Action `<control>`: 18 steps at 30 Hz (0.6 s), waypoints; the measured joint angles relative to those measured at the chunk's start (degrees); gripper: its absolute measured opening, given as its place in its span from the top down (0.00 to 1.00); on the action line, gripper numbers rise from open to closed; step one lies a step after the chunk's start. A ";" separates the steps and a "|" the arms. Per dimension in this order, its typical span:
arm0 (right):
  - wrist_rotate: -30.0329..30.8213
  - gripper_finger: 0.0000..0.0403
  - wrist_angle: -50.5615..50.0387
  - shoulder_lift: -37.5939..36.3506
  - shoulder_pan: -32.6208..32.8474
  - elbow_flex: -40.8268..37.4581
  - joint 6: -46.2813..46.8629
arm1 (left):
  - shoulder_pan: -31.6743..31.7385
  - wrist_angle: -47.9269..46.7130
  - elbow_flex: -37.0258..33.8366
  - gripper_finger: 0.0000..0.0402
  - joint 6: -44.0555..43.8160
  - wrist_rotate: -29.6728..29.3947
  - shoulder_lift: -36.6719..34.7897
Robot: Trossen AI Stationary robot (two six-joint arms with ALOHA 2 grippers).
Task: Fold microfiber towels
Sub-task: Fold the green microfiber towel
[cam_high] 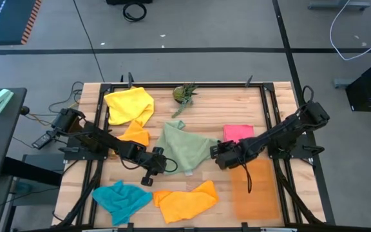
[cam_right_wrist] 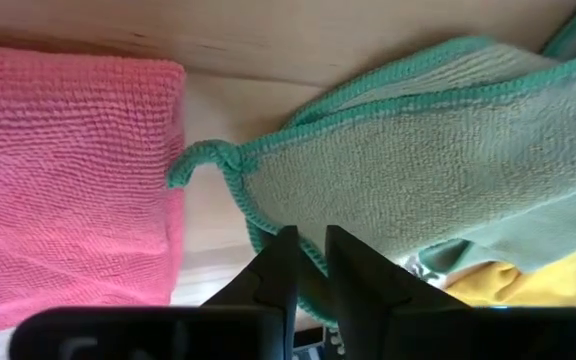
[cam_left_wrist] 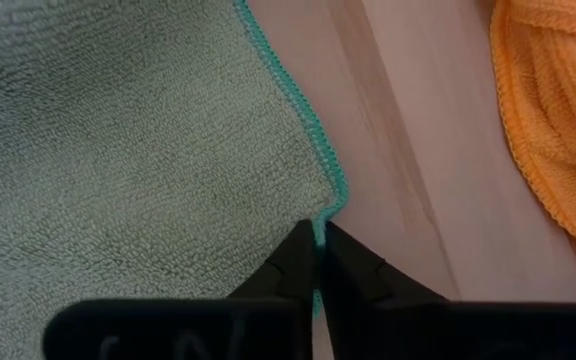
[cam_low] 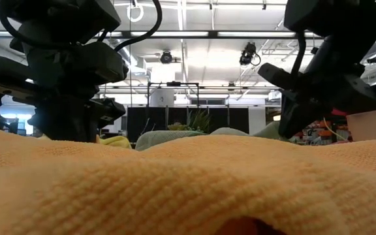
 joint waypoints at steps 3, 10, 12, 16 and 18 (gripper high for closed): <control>0.01 0.88 0.07 0.02 -0.74 0.00 0.70 | 0.00 0.00 0.00 0.98 -0.24 0.00 -0.02; -0.52 0.90 6.57 -0.31 -3.02 1.81 19.84 | 0.00 0.04 0.00 0.93 -0.33 0.00 -0.02; -1.62 0.90 6.41 -0.99 -3.82 3.75 29.21 | -0.15 -0.16 -0.04 0.94 -0.14 -0.02 -0.70; -6.73 0.90 3.39 -3.74 -4.59 7.96 45.02 | -0.44 -2.15 -0.24 0.98 0.34 -0.06 -4.05; -10.10 0.90 0.76 -5.08 -4.88 9.93 51.20 | -0.37 -2.63 -0.09 0.96 0.50 -0.64 -6.55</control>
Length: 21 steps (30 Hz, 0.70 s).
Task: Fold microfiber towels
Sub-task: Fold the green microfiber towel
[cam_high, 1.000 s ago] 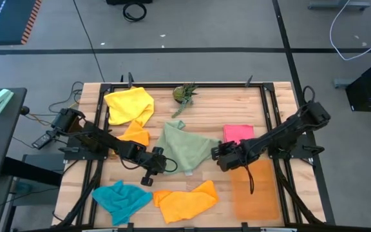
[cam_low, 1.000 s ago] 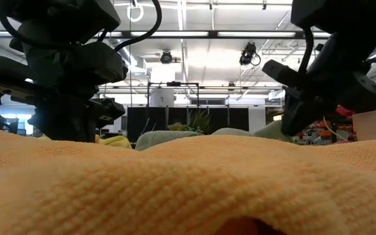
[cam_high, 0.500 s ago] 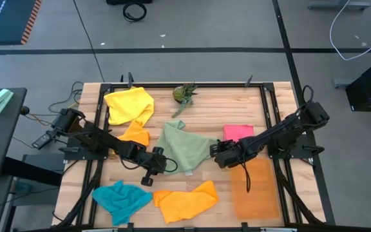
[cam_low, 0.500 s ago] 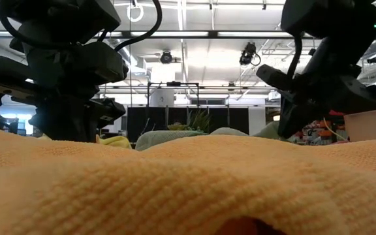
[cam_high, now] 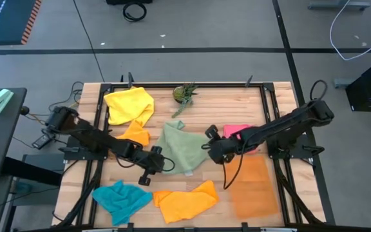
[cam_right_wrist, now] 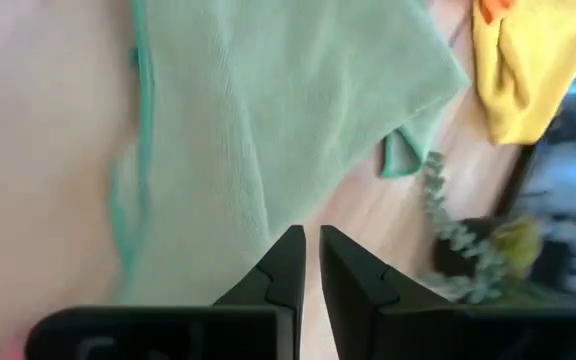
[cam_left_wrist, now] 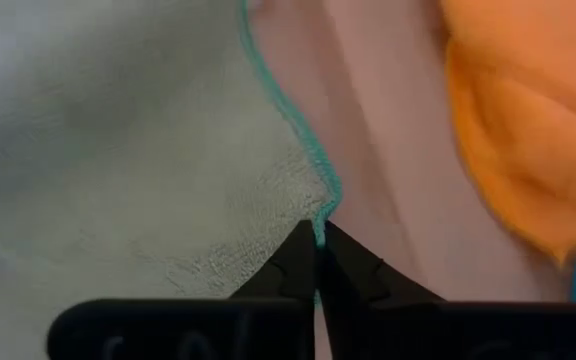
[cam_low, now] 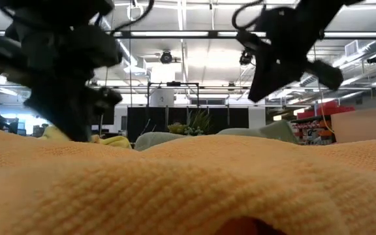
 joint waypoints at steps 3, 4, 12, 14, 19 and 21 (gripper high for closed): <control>-2.71 0.90 -5.02 -1.35 -0.11 3.18 10.64 | 0.13 -3.05 -0.07 0.96 0.07 -2.62 -3.10; -4.11 0.89 -7.66 -1.82 -0.30 4.05 13.13 | 0.11 -4.01 -0.07 0.97 0.15 -3.63 -4.07; -15.89 0.85 -17.29 -2.37 -4.17 5.74 50.98 | 2.35 -6.81 0.00 0.95 0.36 -5.46 -6.37; -21.54 0.82 -17.29 -2.37 -6.56 5.74 58.74 | 3.31 -7.41 0.00 0.97 1.34 -5.46 -6.37; -23.82 0.69 -13.96 -2.10 -5.54 5.34 47.32 | 5.96 -7.13 0.01 0.98 3.07 -7.53 -8.29; -20.98 0.64 -8.53 -1.56 -2.97 4.16 40.51 | 7.06 -7.76 0.00 0.97 3.58 -10.01 -9.89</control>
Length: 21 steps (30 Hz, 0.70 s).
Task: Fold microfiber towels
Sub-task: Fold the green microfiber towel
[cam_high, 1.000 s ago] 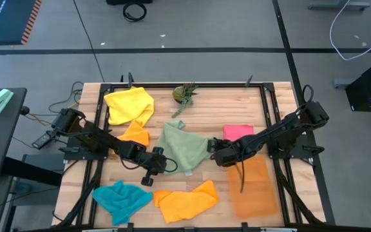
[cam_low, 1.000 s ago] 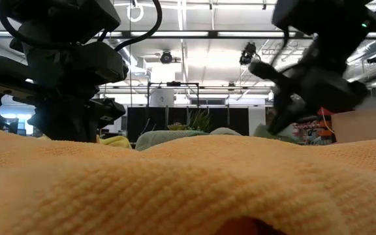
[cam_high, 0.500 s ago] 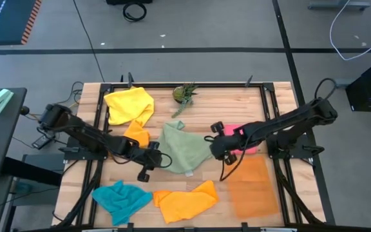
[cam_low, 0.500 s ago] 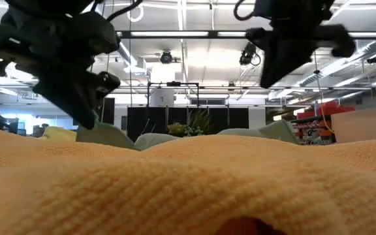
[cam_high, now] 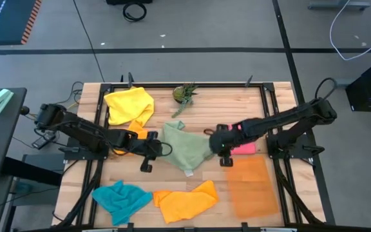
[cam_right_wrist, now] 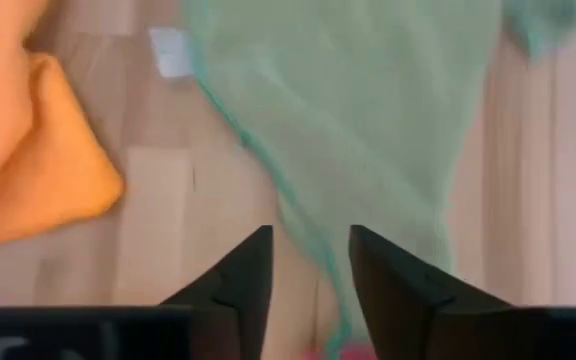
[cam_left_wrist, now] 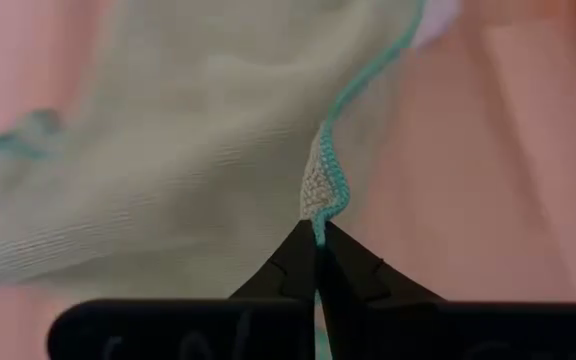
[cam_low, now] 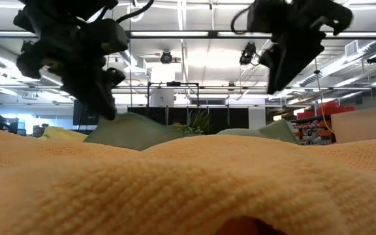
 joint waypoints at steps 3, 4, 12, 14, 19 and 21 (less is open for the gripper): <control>4.43 0.57 9.77 1.20 3.22 -1.12 -2.62 | 1.87 0.34 0.02 0.98 2.08 -1.19 -3.81; 5.80 0.55 11.86 1.78 3.79 -1.13 -2.47 | 2.66 0.25 0.02 0.98 2.38 -1.39 -5.17; 13.31 0.51 11.83 7.50 5.54 -1.17 6.45 | 12.16 -3.60 0.07 0.97 2.06 -5.07 -12.29; 13.97 0.51 10.81 8.52 5.72 -1.20 9.15 | 14.16 -4.05 0.09 0.98 2.02 -5.15 -12.49; 14.67 0.51 4.46 9.42 5.71 -1.25 15.50 | 16.17 -6.62 0.08 0.95 2.49 -5.09 -12.37; 14.66 0.51 2.02 9.78 6.06 -1.24 15.57 | 16.15 -7.20 0.08 0.95 2.53 -5.07 -12.33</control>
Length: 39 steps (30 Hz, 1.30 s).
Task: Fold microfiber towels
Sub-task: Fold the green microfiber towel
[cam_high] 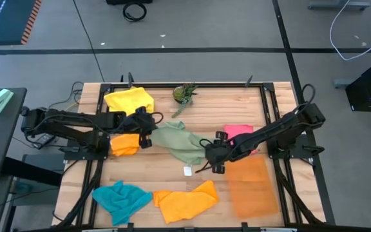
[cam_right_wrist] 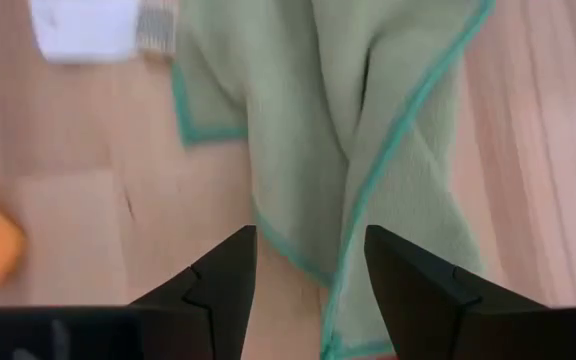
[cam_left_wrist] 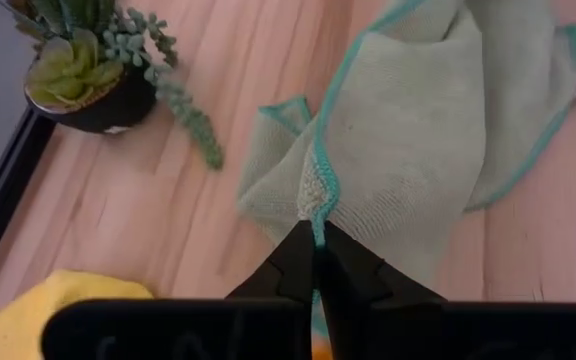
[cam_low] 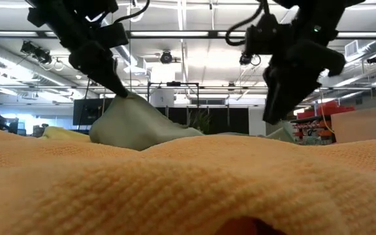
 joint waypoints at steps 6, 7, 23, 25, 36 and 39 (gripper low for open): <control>0.99 0.51 -2.35 0.67 1.47 -0.04 -5.75 | -0.07 -0.18 0.00 0.98 0.13 0.00 -0.02; 1.65 0.52 -1.85 0.69 1.41 -0.04 -5.38 | -0.07 -0.20 -0.03 0.98 0.11 0.00 -0.01; 1.10 0.52 -1.62 0.78 -2.92 -0.02 1.60 | 3.54 -3.65 -0.11 0.95 -1.94 -0.02 0.00; 1.19 0.52 -1.79 0.78 -4.16 -0.02 1.41 | 3.45 -3.65 -0.11 0.97 -1.99 -0.01 0.00; 1.68 0.52 -2.33 -2.89 -5.74 3.05 -6.91 | 1.75 -3.65 -0.11 0.95 -1.96 0.00 0.00; 2.22 0.52 -3.33 -4.12 -7.35 3.66 -7.35 | 1.44 -3.63 -0.11 0.98 -1.96 0.03 0.00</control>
